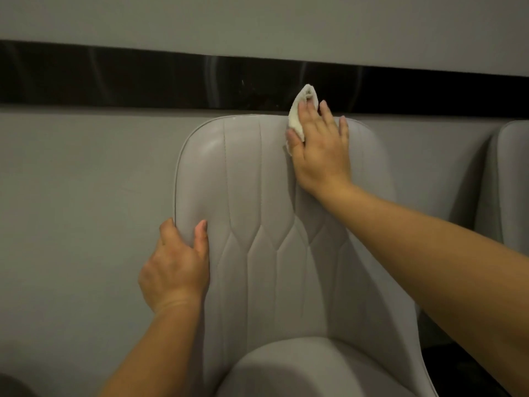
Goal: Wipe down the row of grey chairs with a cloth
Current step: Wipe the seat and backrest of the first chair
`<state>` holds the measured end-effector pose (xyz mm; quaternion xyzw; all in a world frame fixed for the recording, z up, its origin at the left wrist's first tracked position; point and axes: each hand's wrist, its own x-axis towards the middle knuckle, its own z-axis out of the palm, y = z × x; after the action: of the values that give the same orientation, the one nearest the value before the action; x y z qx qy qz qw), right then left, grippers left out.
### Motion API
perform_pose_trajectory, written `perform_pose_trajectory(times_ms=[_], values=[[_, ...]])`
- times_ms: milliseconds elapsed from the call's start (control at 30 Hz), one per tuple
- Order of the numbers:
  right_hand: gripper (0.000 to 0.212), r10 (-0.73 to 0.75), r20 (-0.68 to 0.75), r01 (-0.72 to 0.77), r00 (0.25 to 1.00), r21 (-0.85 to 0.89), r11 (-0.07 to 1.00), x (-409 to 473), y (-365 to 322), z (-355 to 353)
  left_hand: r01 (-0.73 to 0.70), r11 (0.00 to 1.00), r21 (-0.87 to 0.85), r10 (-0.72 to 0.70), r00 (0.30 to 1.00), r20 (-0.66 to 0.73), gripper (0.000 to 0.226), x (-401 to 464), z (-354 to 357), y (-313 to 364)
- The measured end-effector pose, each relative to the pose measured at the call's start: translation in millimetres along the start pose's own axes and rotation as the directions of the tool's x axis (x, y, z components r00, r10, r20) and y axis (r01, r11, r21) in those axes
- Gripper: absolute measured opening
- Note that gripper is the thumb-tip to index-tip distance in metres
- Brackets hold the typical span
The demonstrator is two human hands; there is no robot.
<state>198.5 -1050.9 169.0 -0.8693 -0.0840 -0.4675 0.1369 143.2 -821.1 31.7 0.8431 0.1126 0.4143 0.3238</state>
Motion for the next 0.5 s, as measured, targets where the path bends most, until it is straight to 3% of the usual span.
perform_pose_trajectory(times_ms=[100, 167, 300, 433, 500], values=[[0.051, 0.164, 0.030, -0.161, 0.986, 0.439, 0.884, 3.3, -2.9, -12.6, 0.009, 1.000, 0.003, -0.009, 1.000, 0.012, 0.068, 0.3, -0.1, 0.6], [0.047, 0.228, 0.067, -0.227, 0.971, 0.553, 0.801, 9.2, -1.6, -25.4, 0.015, 1.000, 0.000, -0.015, 1.000, 0.017, 0.066, -0.2, -0.4, -0.1], [0.038, 0.184, 0.100, -0.209, 0.978, 0.424, 0.881, 20.6, 6.4, -46.0, 0.009, 1.000, -0.006, -0.009, 1.000, 0.016, 0.063, -0.9, -0.8, -0.1], [0.031, 0.225, -0.004, -0.220, 0.974, 0.201, 0.955, 27.0, 13.5, -54.2, -0.001, 1.000, -0.009, 0.001, 1.000, 0.006, 0.065, -0.9, 0.1, 0.3], [0.028, 0.261, 0.002, -0.258, 0.965, 0.175, 0.950, 30.6, 13.5, -54.7, -0.002, 1.000, -0.007, 0.002, 1.000, 0.005, 0.065, -0.8, -0.1, 0.6]])
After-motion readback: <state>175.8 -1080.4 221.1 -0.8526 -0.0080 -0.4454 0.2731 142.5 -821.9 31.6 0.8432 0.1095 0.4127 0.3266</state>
